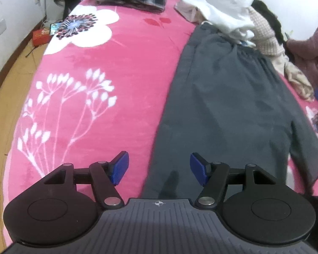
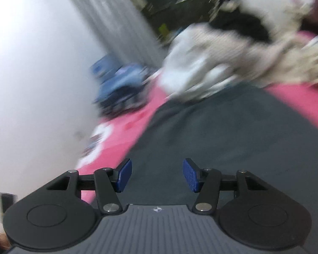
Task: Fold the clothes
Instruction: 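Grasp the waistband with the left gripper while the right gripper grasps its edge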
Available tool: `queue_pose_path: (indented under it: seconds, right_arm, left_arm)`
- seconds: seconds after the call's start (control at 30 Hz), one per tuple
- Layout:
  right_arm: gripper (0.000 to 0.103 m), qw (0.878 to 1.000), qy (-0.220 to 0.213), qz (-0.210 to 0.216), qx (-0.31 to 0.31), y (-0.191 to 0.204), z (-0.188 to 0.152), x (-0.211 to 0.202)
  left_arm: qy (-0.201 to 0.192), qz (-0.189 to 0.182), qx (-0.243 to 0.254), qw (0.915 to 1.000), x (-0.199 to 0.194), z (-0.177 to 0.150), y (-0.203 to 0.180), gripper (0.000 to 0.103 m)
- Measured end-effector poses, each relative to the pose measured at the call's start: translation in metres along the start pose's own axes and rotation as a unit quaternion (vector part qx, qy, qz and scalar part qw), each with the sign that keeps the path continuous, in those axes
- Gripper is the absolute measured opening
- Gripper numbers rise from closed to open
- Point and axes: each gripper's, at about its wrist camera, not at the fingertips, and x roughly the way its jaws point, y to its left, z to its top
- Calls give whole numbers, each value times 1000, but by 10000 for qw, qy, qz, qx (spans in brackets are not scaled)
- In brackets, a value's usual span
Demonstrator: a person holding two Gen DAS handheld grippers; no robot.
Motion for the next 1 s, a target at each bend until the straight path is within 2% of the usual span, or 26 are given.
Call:
queue_pose_path:
  seconds: [0.1, 0.17, 0.33, 0.37, 0.4, 0.5, 0.57, 0.67, 0.8, 0.87, 0.93, 0.97, 1.0]
  right_arm:
    - [57, 9981, 522, 308, 103, 22, 10, 62]
    - [57, 9963, 789, 299, 181, 30, 14, 101]
    - [61, 9927, 1202, -127, -27, 53, 27, 191]
    - [61, 9922, 1228, -202, -53, 55, 29, 206]
    - [62, 9920, 1229, -288, -83, 58, 32, 219]
    - [66, 9926, 1055, -564, -193, 70, 38, 242]
    - [71, 9923, 984, -710, -246, 76, 43, 255]
    - [74, 9877, 1150, -975, -415, 80, 49, 281]
    - [73, 9764, 1518, -1393, -641, 79, 45, 312]
    - [59, 9707, 1517, -1577, -988, 83, 36, 312]
    - [36, 9660, 1467, -1705, -1276, 85, 30, 307]
    - [29, 9659, 1448, -1709, -1297, 83, 31, 303]
    - [15, 9668, 1420, -1693, -1281, 80, 32, 297]
  left_arm:
    - [-28, 23, 203, 9998, 6, -4, -3, 63]
    - [-83, 146, 335, 9993, 8, -9, -4, 61]
    - [-172, 482, 687, 9963, 14, -18, -14, 41]
    - [-208, 504, 705, 9960, 14, -19, -15, 27]
    - [-228, 453, 691, 9963, 14, -19, -15, 9]
    - [-268, 130, 458, 9985, 8, -19, -12, 0]
    - [-373, -176, 376, 9984, 1, -18, -14, 0]
    - [-605, -726, 328, 9950, -12, -17, -20, 0]
    - [-912, -1455, 262, 9848, -30, -14, -29, 0]
    - [-990, -1763, 388, 9786, -35, -13, -39, 0]
    - [-1010, -1983, 617, 9730, -37, -10, -52, 0]
    - [-1021, -2077, 731, 9701, -37, -9, -60, 0]
    - [-1042, -2163, 809, 9674, -37, -6, -66, 0]
